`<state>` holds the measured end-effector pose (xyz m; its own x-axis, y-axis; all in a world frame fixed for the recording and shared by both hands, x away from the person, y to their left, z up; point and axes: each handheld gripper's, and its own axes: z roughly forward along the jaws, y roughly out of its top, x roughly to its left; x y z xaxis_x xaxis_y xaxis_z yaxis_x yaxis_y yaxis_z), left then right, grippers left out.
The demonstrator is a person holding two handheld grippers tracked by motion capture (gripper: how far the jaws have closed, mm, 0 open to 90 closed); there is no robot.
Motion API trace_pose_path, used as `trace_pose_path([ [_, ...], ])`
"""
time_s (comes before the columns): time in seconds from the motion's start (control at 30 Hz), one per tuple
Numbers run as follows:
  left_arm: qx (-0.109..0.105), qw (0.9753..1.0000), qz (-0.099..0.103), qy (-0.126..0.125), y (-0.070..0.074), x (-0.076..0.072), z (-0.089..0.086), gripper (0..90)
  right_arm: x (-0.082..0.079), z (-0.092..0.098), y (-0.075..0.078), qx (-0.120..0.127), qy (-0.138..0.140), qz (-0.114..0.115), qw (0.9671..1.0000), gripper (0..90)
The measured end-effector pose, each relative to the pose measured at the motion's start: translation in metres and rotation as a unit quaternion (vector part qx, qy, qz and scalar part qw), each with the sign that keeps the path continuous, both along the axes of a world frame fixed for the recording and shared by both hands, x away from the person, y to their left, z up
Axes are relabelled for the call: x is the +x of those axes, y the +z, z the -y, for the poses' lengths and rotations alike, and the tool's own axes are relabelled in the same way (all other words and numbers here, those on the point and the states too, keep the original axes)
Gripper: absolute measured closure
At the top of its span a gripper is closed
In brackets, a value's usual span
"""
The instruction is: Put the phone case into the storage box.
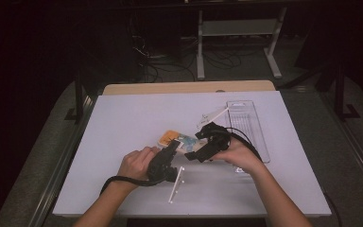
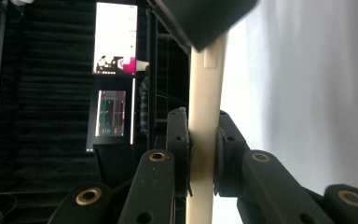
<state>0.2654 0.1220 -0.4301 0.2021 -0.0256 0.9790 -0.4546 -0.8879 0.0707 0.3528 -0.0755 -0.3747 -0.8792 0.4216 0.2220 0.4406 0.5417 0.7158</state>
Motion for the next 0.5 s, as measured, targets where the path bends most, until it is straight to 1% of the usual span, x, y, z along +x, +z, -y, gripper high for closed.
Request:
trace_pose_path([
  [0.07,0.003,1.0000,-0.002,0.002,0.000,0.000,0.000,79.4,0.000,0.001,0.001,0.002,0.001,0.004,1.0000,5.9],
  [0.1,0.000,1.0000,0.000,0.000,0.000,0.000,0.000,79.4,0.000,0.001,0.002,0.005,0.000,0.004,1.0000,5.9],
  [0.17,0.002,1.0000,-0.002,0.002,0.000,0.001,0.000,79.4,0.001,0.003,0.003,0.001,-0.002,0.010,0.9999,5.8],
  [0.2,0.004,1.0000,-0.002,0.005,0.001,0.001,-0.001,79.4,0.000,0.004,0.003,0.006,-0.003,0.004,1.0000,5.6],
  [0.23,0.002,1.0000,-0.003,0.006,0.000,0.001,-0.001,79.4,0.000,0.005,0.004,0.008,-0.005,0.004,0.9999,5.4],
  [0.37,0.004,0.9999,-0.004,0.011,0.001,0.003,-0.003,79.4,0.000,0.009,0.008,0.014,-0.007,0.012,0.9998,5.1],
  [0.4,0.003,0.9999,-0.004,0.012,0.001,0.003,-0.004,79.3,0.001,0.011,0.008,0.011,-0.007,0.019,0.9997,5.1],
  [0.43,0.004,0.9999,-0.005,0.013,0.001,0.004,-0.004,79.4,0.000,0.012,0.010,0.017,-0.010,0.011,0.9997,4.7],
  [0.47,0.004,0.9999,-0.005,0.014,0.001,0.004,-0.004,79.4,0.000,0.013,0.010,0.014,-0.011,0.016,0.9997,4.5],
  [0.5,0.005,0.9999,-0.004,0.016,0.001,0.004,-0.005,79.4,-0.001,0.014,0.011,0.017,-0.012,0.014,0.9997,4.4],
])
